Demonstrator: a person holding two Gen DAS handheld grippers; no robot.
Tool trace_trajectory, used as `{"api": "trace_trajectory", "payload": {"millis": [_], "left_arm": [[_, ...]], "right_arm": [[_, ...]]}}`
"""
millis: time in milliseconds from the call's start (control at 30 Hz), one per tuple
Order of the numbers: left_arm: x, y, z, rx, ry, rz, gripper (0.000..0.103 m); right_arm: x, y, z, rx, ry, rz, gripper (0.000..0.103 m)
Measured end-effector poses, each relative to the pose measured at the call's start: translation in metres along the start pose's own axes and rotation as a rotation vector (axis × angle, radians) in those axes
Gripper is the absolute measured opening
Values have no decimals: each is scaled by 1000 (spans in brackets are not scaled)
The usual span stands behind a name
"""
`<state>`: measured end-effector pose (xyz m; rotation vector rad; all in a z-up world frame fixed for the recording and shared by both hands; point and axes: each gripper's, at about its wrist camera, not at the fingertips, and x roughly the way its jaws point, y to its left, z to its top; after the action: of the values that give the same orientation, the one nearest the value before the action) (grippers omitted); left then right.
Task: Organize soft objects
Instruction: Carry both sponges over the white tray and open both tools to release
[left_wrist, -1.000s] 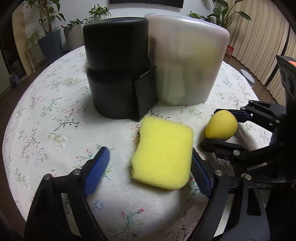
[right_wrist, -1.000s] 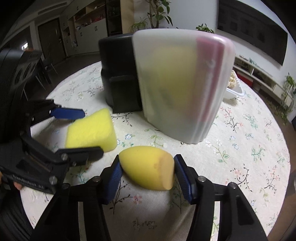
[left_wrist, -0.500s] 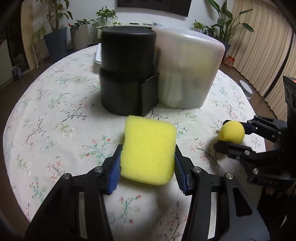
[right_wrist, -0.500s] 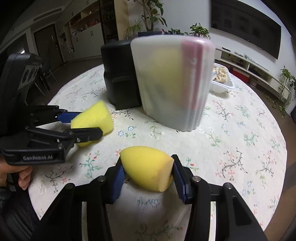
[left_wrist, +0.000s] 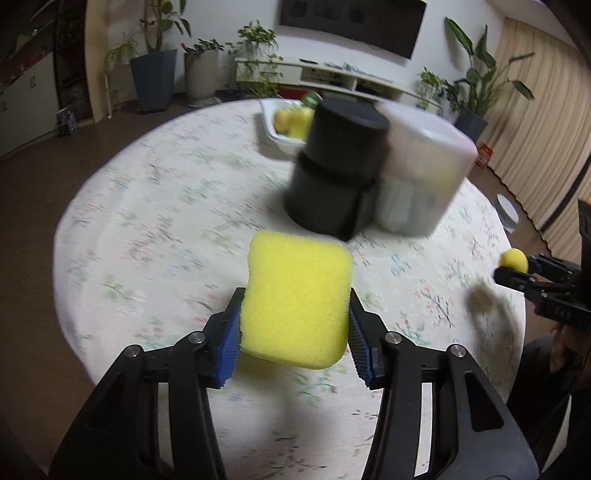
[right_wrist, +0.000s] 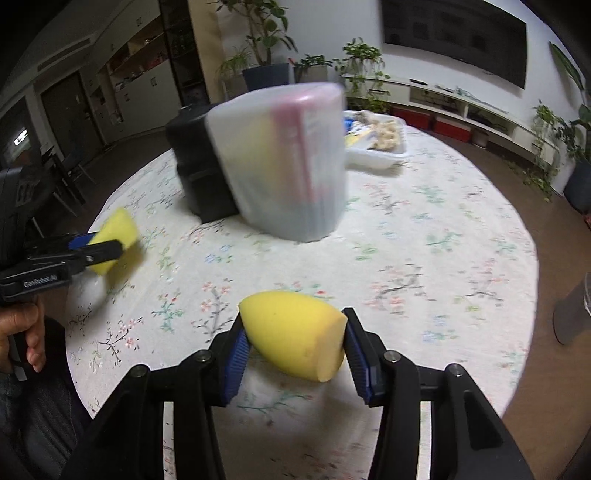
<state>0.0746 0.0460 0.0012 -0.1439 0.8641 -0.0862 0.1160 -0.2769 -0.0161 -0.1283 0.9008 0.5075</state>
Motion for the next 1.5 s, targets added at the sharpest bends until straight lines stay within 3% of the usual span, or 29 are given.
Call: {"api": "trace_trajectory", "payload": {"millis": [533,833,1167,1267,1500], "left_arm": [[-11,84,87,-48,-69,122,48],[16,85,162,46,-72,158,48],[88,40,250,177,-42,88,48],[117,14,272,245,-6,18,48],[180,-29,286,402,117,-30,48]], "right_arm": [[-36,-125,46,115,-33,-210,51],[-17,-180,117,99,-32,-270,51],[40,-182,225,-1,-35,-262,51],[63,-166,255,-64,-33,-237,51],[126,-109,299,-240,7,-130,51]]}}
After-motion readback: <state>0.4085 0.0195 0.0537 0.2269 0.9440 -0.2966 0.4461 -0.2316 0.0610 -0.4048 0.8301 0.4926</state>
